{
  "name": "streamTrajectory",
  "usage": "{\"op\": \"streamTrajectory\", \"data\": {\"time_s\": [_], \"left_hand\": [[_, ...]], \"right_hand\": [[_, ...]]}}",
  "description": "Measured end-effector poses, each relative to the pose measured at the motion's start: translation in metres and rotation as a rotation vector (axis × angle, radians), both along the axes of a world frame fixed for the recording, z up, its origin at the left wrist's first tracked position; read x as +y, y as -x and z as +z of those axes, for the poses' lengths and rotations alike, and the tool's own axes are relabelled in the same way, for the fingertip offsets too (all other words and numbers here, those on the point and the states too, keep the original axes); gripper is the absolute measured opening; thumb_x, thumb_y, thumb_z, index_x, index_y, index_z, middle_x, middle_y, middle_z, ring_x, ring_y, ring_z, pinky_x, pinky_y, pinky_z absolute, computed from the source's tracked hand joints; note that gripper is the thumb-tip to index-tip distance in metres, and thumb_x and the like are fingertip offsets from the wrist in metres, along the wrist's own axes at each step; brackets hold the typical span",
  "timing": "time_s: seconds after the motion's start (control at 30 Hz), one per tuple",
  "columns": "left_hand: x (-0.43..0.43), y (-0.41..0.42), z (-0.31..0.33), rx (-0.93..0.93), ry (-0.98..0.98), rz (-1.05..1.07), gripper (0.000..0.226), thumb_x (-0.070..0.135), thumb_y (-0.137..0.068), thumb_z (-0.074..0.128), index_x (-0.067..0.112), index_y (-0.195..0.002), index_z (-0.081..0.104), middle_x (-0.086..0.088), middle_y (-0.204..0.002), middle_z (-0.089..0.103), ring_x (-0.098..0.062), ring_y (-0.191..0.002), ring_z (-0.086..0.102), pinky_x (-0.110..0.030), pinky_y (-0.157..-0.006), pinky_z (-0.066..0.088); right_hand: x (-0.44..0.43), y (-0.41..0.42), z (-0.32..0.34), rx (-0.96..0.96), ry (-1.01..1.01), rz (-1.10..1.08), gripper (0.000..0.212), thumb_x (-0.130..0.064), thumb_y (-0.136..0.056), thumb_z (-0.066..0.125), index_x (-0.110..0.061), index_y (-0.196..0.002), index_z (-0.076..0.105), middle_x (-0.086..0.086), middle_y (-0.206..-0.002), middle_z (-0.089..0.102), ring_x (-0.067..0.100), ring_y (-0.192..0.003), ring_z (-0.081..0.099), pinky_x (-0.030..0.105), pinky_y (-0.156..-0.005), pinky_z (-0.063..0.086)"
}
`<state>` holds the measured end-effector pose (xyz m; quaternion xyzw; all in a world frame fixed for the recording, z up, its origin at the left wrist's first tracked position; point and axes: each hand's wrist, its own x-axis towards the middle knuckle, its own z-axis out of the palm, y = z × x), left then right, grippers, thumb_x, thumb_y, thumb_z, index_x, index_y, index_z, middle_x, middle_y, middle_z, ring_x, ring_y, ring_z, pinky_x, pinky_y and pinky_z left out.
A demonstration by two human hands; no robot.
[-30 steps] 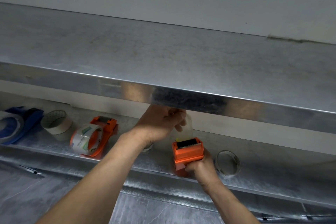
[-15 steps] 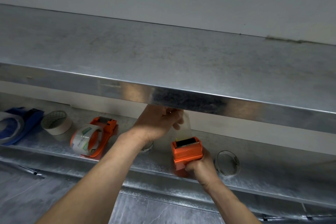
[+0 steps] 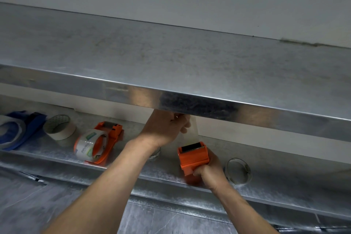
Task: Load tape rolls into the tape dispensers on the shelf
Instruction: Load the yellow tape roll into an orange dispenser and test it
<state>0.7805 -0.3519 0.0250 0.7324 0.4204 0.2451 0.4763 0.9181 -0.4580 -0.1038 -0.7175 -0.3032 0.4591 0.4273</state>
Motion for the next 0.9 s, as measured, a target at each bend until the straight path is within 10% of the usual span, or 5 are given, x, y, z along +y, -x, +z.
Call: {"op": "streamTrajectory", "data": {"time_s": [0.9], "left_hand": [[0.0044,0.0008,-0.0083,0.008,-0.006,0.038,0.02,0.022,-0.097,0.057,0.015,-0.081,0.067,0.007,-0.076,0.072,-0.004,-0.067,0.07,-0.027,-0.075,0.057]], "right_hand": [[0.0015,0.0038,0.0054,0.029,0.096,-0.03,0.044,-0.004,-0.039,0.06,-0.005,-0.083,0.062,0.004,-0.065,0.064,0.019,-0.065,0.059,0.03,-0.062,0.046]]}}
